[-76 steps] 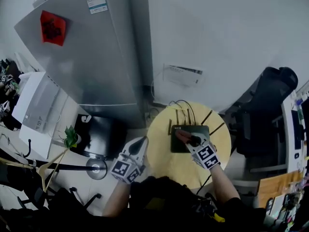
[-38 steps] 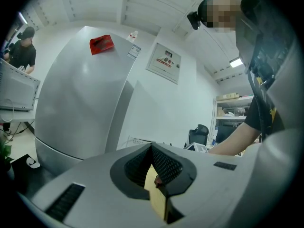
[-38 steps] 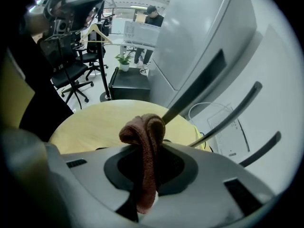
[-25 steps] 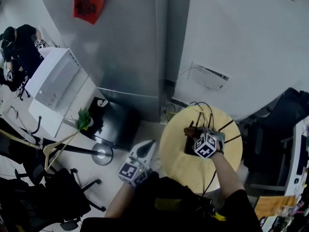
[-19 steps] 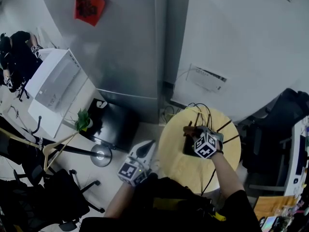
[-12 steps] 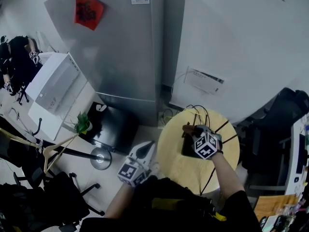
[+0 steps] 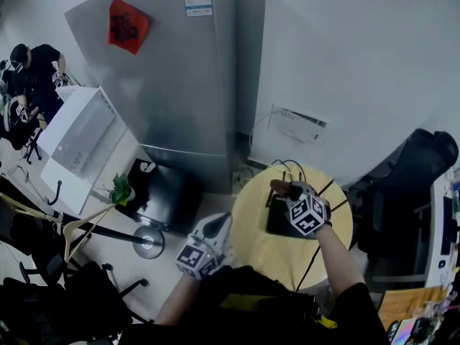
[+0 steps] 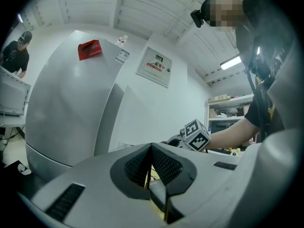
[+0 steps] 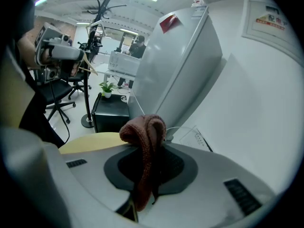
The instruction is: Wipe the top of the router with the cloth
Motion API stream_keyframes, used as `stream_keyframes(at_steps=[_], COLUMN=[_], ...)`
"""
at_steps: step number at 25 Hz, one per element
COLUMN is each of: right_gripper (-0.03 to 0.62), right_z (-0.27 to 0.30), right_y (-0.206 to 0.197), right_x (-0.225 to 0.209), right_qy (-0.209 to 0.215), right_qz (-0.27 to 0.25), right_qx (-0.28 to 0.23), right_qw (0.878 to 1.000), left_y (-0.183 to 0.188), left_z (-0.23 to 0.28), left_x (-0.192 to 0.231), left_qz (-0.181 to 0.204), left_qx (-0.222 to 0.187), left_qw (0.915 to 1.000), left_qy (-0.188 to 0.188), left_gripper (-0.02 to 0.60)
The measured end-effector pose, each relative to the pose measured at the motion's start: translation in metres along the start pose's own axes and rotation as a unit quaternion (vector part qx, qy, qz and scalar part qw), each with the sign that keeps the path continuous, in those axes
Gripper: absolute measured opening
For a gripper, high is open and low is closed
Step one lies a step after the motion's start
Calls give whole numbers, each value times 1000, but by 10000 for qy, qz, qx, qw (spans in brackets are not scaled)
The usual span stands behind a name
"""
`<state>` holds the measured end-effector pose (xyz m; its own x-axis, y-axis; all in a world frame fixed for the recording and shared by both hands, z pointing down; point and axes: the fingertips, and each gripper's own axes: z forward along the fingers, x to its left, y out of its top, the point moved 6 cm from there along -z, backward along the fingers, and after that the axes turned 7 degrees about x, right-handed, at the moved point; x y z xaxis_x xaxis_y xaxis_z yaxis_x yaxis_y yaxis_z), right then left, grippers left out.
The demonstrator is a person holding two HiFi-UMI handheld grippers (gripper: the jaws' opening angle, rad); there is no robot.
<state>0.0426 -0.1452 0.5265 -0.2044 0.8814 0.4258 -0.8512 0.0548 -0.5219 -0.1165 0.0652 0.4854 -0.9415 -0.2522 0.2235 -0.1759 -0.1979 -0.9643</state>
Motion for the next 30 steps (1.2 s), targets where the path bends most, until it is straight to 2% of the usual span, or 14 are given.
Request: stream_keyframes(at_steps=[4,8,13,17,21,25,28,30], right_gripper=[61,61,61,61,61,61,61,61], right_z=[-13,6,49,71,101,120,127,130], right_y=[-4,-36,-62,-50,-66,-74,-75,-68], right_x=[-10,-17,-3,10,15,26,35,41], right_qy=[13,124,689,1192,1448,1761,1920,1984], right_qz=[176,420,936,1182,1421,1402,1274,1156], right_qx=[-99,398,1108,1240,1642,1823,1881,1751], right_qw=[9998,9982,9870,9780,9653,9571,9547,9574], left_y=[1,-4,-8,-5,-7,-10,-12,-13], left_z=[2,2,1,5,6,3,3,4], left_x=[-2,-1,8,14,21,28,33,34], left_qz=[-27,-84,-139,-142,-194,-285,-311,-322], left_qx=[-39,142,236,229,236,268,287,296], left_qw=[10000,9999,9996,9994,9989,9980,9975,9973], left_qy=[10,35,104,207,345,489,570,593], left_gripper=[2,2,2,3,2,2,2,2])
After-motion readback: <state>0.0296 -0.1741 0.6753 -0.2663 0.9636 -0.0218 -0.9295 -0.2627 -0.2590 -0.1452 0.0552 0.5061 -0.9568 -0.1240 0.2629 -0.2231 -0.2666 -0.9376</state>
